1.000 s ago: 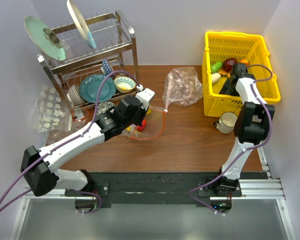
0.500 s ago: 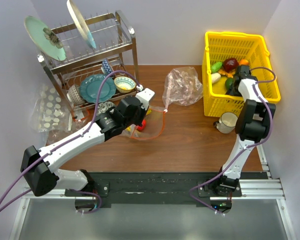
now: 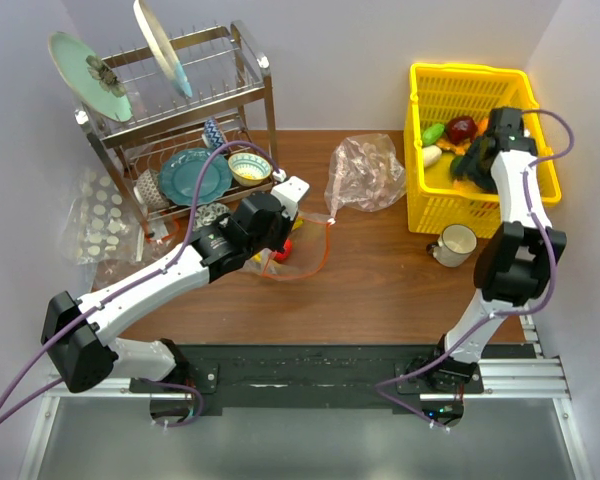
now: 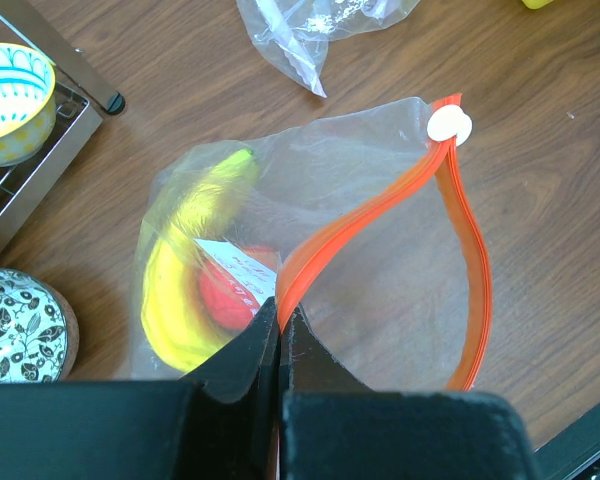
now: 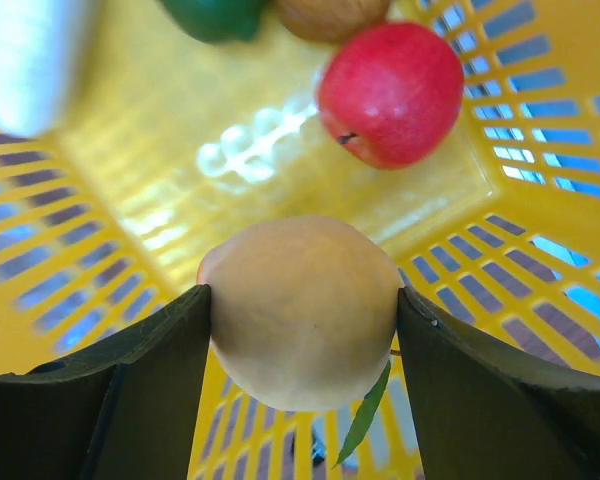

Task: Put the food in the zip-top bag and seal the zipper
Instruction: Pick up the fake fruit from the bin.

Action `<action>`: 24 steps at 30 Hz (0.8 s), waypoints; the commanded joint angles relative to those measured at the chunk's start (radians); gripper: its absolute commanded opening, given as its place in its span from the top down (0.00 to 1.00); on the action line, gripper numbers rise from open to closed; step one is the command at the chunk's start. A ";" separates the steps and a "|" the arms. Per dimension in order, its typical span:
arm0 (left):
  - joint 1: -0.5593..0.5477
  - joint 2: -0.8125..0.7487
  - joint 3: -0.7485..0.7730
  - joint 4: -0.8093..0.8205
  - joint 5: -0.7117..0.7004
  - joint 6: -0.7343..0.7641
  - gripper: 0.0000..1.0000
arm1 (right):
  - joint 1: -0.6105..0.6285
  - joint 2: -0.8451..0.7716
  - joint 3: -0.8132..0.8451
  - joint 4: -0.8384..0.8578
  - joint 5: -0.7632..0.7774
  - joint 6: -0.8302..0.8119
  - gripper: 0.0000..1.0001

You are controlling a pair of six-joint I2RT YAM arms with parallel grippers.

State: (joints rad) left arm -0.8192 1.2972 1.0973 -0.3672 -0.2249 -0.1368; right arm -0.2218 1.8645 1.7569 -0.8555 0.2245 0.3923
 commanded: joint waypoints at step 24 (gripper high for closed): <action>0.002 -0.018 -0.004 0.028 -0.014 0.017 1.00 | 0.050 -0.274 0.113 -0.016 -0.221 -0.145 0.74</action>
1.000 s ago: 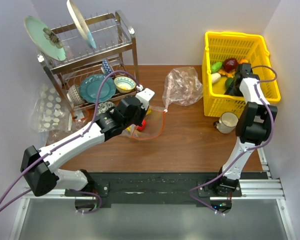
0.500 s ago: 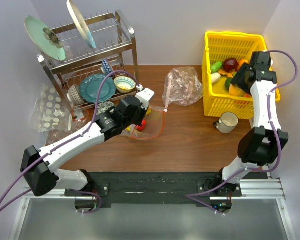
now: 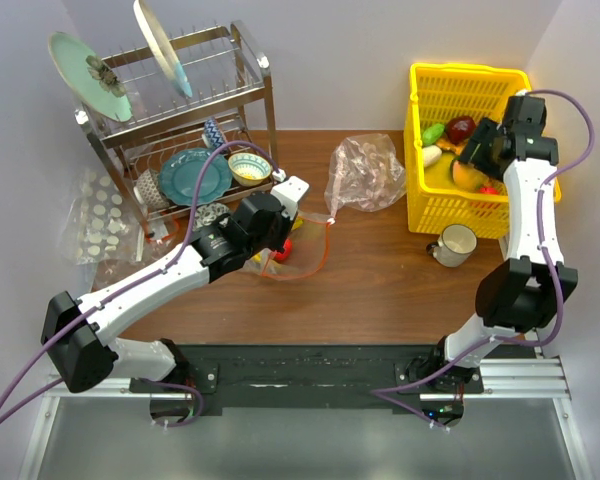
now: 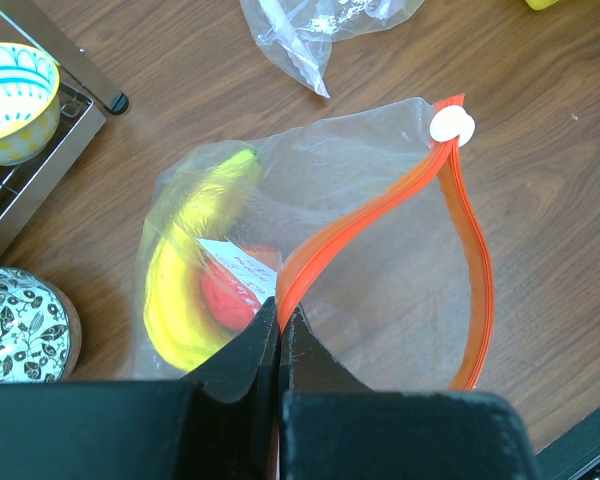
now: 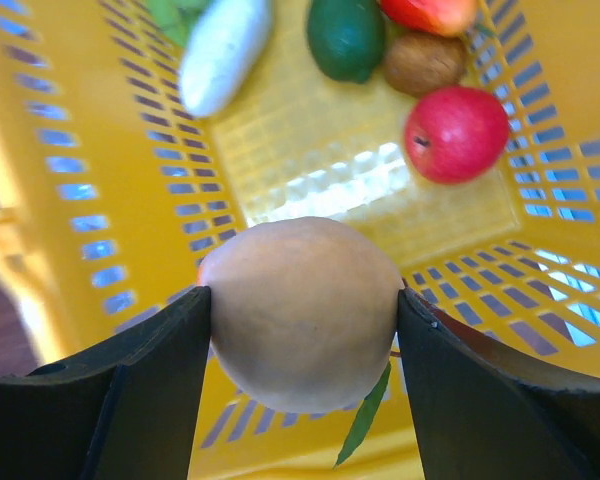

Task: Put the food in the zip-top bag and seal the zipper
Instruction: Pick up the fake fruit from the bin, then place the fake fruit in the zipper food storage bag.

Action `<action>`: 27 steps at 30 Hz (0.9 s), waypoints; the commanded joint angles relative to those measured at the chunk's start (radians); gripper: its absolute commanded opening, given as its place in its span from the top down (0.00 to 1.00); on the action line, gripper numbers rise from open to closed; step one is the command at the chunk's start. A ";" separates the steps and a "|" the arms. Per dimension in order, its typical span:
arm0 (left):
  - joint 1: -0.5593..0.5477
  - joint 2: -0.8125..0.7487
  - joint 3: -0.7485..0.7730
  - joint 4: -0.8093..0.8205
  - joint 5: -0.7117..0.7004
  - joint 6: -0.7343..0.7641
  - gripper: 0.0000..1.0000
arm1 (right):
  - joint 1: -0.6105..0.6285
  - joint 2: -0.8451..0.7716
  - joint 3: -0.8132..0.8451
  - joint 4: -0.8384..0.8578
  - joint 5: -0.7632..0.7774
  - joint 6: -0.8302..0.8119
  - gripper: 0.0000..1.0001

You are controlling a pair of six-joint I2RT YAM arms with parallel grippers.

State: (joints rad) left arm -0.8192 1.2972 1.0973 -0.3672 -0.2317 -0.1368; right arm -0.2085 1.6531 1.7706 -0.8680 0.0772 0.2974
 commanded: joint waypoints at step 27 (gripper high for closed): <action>0.003 0.004 0.006 0.028 -0.014 0.011 1.00 | 0.486 -0.383 -0.296 0.296 -0.551 0.134 0.62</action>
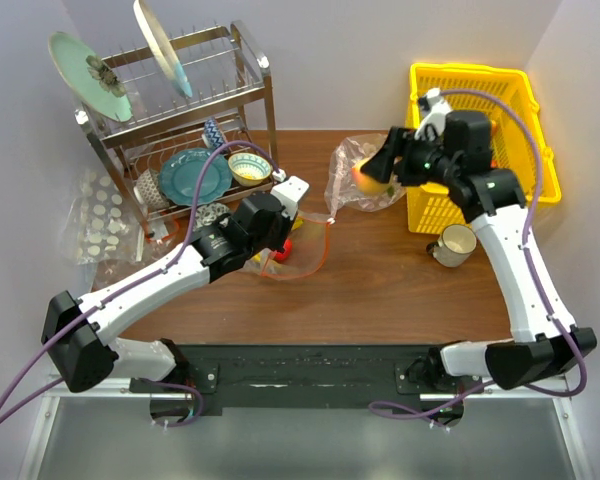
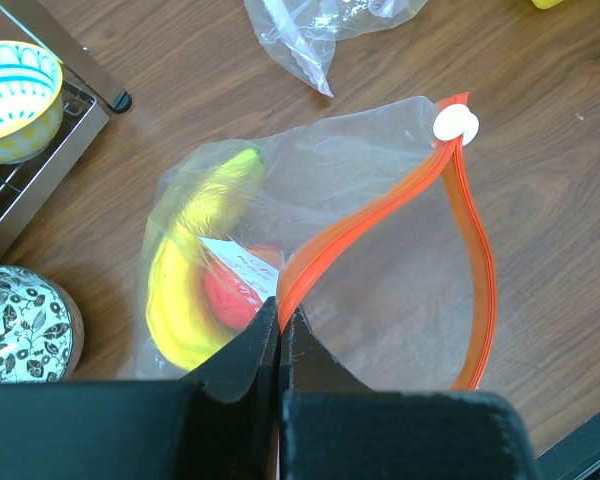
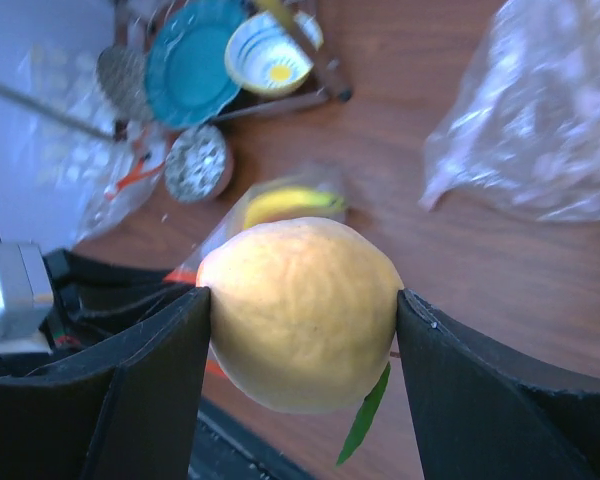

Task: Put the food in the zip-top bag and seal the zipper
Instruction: Place the fake fruit in the zipper food storage bag.

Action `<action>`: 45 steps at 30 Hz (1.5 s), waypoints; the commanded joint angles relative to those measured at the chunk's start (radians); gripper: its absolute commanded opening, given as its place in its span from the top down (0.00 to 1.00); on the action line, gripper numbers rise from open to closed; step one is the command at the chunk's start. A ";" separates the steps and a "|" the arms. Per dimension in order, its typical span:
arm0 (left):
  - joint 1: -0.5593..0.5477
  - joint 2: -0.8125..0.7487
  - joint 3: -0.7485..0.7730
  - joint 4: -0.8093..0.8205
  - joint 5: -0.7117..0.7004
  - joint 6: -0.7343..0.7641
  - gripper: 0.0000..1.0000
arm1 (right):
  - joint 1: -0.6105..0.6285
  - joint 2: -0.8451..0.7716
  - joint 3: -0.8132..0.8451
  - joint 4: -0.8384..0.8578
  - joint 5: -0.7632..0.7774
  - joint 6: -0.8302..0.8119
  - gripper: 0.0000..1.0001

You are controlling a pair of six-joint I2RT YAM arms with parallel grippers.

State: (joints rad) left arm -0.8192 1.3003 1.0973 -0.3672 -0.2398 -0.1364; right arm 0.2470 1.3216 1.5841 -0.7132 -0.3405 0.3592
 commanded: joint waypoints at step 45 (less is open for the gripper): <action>0.003 0.090 0.270 -0.110 0.093 -0.045 1.00 | 0.242 -0.027 -0.196 0.034 0.073 0.055 0.01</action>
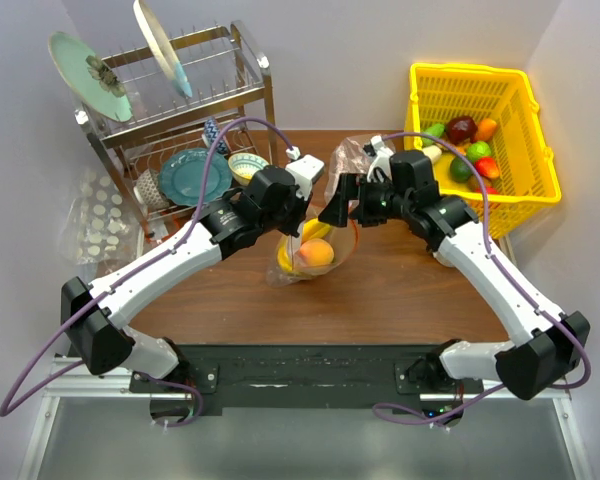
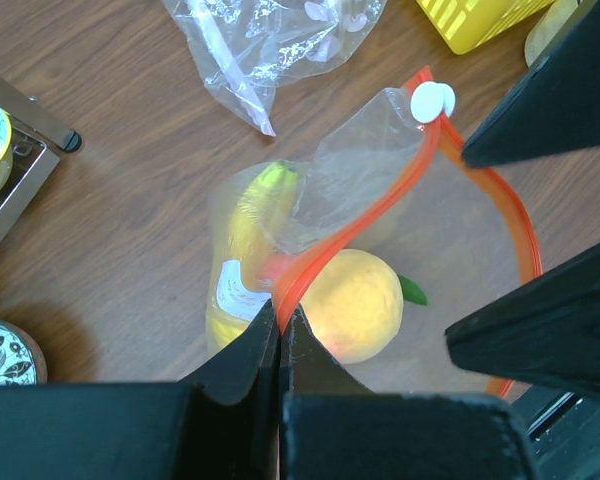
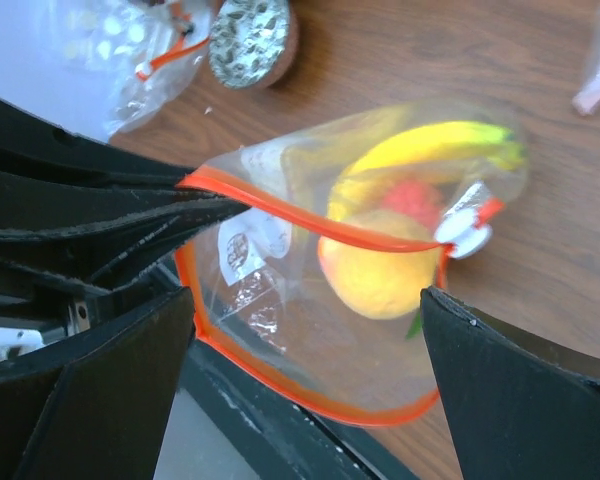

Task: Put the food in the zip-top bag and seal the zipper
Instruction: Place the fake fruit in the zipper food storage bag, then pick up the fake fruit from the bin.

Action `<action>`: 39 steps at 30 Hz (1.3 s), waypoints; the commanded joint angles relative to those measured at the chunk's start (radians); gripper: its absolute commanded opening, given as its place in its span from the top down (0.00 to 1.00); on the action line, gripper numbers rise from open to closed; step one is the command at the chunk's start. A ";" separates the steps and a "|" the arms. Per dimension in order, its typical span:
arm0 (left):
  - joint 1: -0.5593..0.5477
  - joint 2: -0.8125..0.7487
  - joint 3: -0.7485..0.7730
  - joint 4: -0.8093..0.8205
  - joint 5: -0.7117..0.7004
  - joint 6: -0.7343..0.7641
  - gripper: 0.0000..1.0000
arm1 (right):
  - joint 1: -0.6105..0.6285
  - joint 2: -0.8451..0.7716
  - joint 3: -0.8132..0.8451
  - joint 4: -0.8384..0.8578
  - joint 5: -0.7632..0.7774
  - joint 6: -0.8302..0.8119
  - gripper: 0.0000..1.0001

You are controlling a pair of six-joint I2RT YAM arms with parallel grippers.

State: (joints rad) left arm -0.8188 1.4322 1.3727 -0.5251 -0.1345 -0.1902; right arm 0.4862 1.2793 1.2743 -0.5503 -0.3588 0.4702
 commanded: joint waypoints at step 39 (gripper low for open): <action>0.003 -0.105 -0.184 0.137 -0.057 0.034 1.00 | -0.385 0.158 0.509 -0.301 0.698 -0.242 0.01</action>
State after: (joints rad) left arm -0.8188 1.3628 1.1961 -0.4328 -0.1799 -0.1722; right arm 0.1963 1.3388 1.7138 -0.8463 0.3756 0.2222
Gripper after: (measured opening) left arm 0.020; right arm 0.986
